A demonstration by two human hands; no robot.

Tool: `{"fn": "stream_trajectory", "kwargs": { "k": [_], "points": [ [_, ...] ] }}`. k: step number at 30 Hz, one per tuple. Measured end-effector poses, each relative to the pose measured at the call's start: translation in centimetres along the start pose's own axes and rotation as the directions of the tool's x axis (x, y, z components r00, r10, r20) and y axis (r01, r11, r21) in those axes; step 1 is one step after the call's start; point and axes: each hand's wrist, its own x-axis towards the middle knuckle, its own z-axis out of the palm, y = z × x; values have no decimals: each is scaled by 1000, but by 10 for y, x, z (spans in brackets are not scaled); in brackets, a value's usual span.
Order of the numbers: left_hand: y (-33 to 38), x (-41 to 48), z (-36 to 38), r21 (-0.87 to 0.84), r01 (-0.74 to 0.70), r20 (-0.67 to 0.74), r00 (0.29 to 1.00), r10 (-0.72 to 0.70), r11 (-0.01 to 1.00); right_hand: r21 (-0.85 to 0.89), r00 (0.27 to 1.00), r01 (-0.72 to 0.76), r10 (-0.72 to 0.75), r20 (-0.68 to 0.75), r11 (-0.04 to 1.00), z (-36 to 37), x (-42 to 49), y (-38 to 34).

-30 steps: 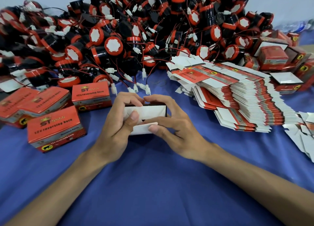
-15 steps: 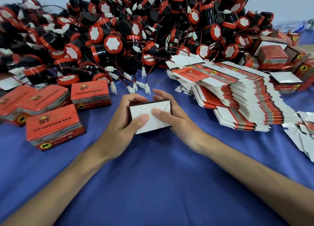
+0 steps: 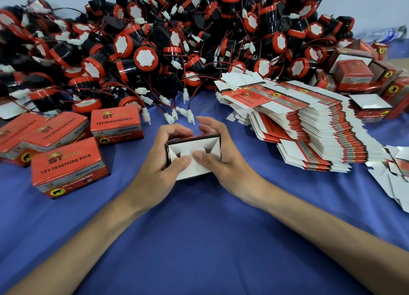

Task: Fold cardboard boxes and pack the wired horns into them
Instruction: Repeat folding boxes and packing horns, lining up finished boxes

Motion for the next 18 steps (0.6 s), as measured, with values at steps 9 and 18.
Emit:
{"fn": "stream_trajectory", "kwargs": {
  "k": [9,18],
  "points": [
    [3,-2,-1,-62,-63,-56,997,60,996,89,999,-18,14,37,996,-1,-2,-4],
    [-6,2,-8,580,-356,-48,883,467,733,-42,988,82,-86,-132,996,-6,1,-3]
  ]
}}
